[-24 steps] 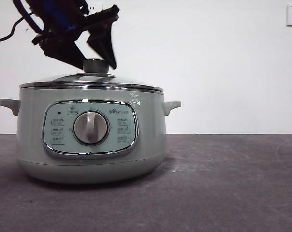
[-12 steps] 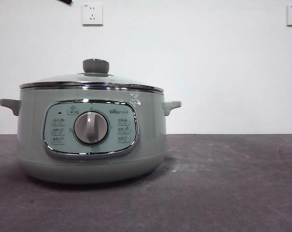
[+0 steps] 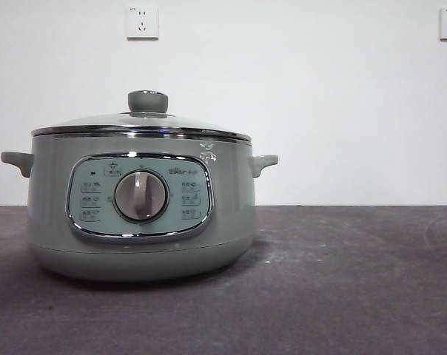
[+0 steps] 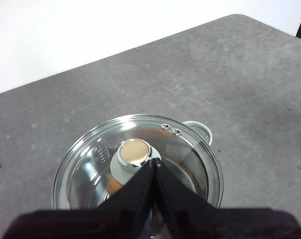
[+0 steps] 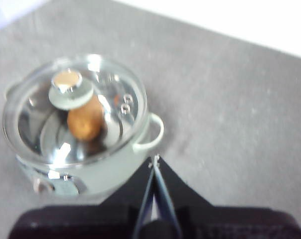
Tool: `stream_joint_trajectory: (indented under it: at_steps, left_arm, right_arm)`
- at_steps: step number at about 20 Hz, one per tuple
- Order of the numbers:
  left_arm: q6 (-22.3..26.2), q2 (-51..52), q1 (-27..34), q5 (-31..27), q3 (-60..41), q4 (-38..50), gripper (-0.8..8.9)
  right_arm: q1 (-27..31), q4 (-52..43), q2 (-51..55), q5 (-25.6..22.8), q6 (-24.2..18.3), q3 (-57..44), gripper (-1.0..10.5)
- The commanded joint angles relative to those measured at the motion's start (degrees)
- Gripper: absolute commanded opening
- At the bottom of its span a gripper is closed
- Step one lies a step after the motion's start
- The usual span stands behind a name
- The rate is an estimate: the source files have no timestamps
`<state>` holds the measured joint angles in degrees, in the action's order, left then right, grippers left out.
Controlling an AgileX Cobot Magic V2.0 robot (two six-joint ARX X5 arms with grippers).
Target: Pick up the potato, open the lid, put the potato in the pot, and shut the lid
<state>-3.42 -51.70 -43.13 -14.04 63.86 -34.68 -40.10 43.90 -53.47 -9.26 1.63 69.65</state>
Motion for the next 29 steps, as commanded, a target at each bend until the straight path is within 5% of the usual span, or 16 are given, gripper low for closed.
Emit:
stream_joint_trajectory:
  at_steps: [1, 7, 24, 29]
  left_arm:
    - [0.6, 1.8, -3.6, -5.4, -7.0, 4.3, -0.08]
    - [0.6, 5.0, -9.6, -6.7, -22.0, 15.1, -0.08]
    - [2.3, 5.4, -10.0, -6.9, -22.2, 14.4, -0.03]
    - [5.1, 11.8, 0.2, -1.6, -23.3, 13.8, -0.03]
  right_arm:
    - [0.0, -7.1, 5.0, -0.3, -0.2, -8.5, -0.1]
    - [0.0, -17.6, 14.5, -0.1, 0.1, -25.7, -0.1]
    - [0.0, -16.3, 13.5, -0.1, 2.2, -26.2, 0.0]
    - [0.0, -16.3, 13.5, -0.1, 2.2, -26.2, 0.0]
